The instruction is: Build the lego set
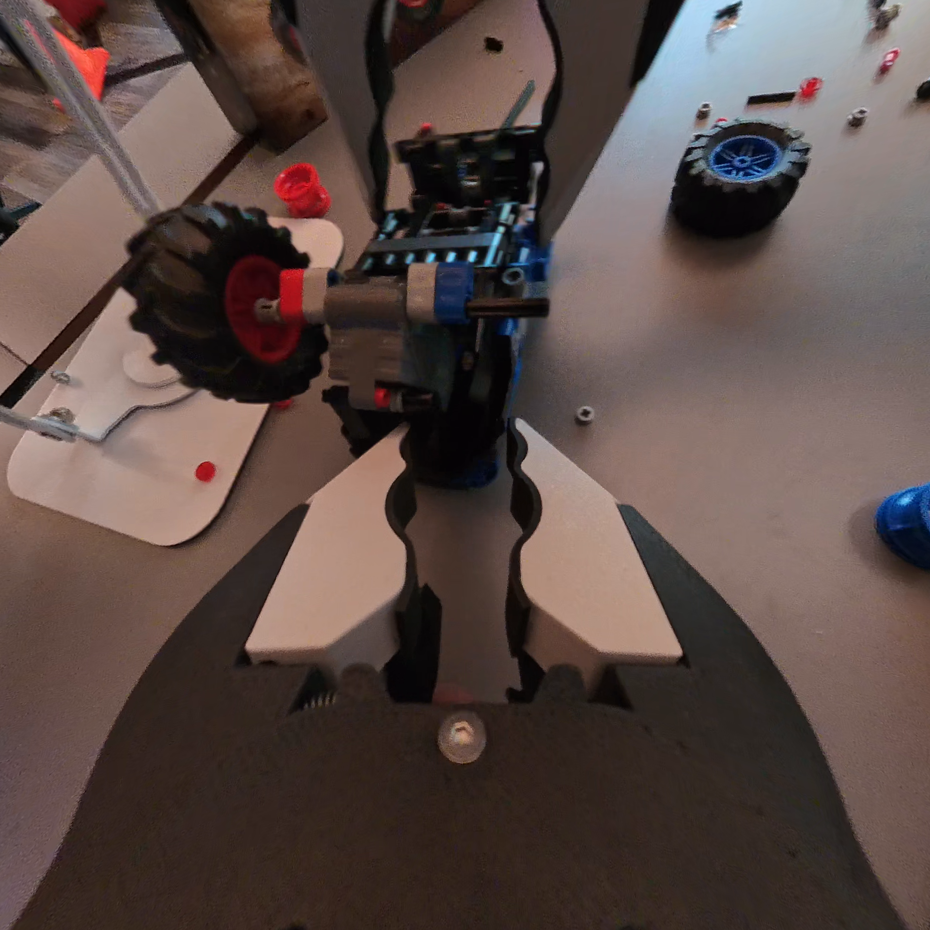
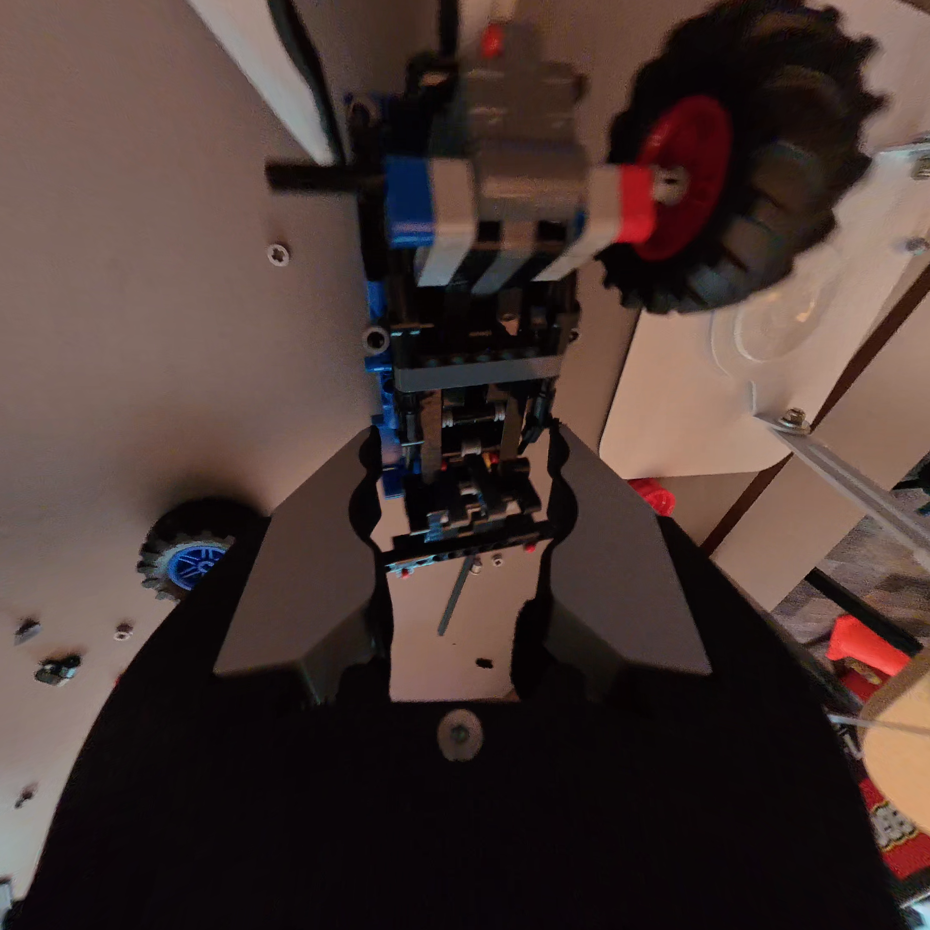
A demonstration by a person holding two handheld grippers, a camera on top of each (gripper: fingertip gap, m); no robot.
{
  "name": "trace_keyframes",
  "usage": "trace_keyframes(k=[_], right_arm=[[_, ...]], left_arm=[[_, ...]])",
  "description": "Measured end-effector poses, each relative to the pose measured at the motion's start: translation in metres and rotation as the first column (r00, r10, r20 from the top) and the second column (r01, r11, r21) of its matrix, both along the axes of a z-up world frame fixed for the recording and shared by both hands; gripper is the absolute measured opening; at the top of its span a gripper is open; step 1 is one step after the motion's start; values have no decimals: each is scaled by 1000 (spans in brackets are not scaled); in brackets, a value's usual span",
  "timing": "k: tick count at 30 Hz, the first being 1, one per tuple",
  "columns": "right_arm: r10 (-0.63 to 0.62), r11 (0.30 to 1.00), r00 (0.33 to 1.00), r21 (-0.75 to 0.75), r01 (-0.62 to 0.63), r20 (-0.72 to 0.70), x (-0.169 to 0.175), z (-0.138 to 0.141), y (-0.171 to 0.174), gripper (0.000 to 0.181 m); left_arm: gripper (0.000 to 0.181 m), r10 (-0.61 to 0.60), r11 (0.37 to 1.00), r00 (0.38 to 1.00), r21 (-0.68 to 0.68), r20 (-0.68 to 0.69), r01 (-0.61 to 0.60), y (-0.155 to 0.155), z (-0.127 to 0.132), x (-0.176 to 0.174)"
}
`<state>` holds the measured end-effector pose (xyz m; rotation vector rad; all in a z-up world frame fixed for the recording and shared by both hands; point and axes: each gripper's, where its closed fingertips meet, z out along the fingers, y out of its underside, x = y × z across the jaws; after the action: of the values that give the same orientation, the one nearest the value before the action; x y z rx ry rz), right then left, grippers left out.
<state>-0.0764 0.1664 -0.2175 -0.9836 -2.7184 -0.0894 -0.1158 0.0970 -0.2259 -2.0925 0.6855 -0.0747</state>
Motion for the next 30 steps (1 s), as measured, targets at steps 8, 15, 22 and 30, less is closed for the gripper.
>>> trace_keyframes(k=[8,15,22,30], right_arm=[[-209,977,945,-16,211,-251,48,55,8,56],[-465,885,767,-208,417,-443,144,95,8,45],[-637,771,643,-326,547,-425,211,65,15,37],[-737,676,610,-322,663,-291,252,-6,24,29]], left_arm=[[41,-80,996,997,-44,-14,80,-10,-7,16],[42,-28,1000,1000,-9,-4,28,-11,11,-4],[56,6,1000,1000,6,17,-7,-8,16,-11],[60,-11,1000,1000,-4,22,11,-3,7,-2]])
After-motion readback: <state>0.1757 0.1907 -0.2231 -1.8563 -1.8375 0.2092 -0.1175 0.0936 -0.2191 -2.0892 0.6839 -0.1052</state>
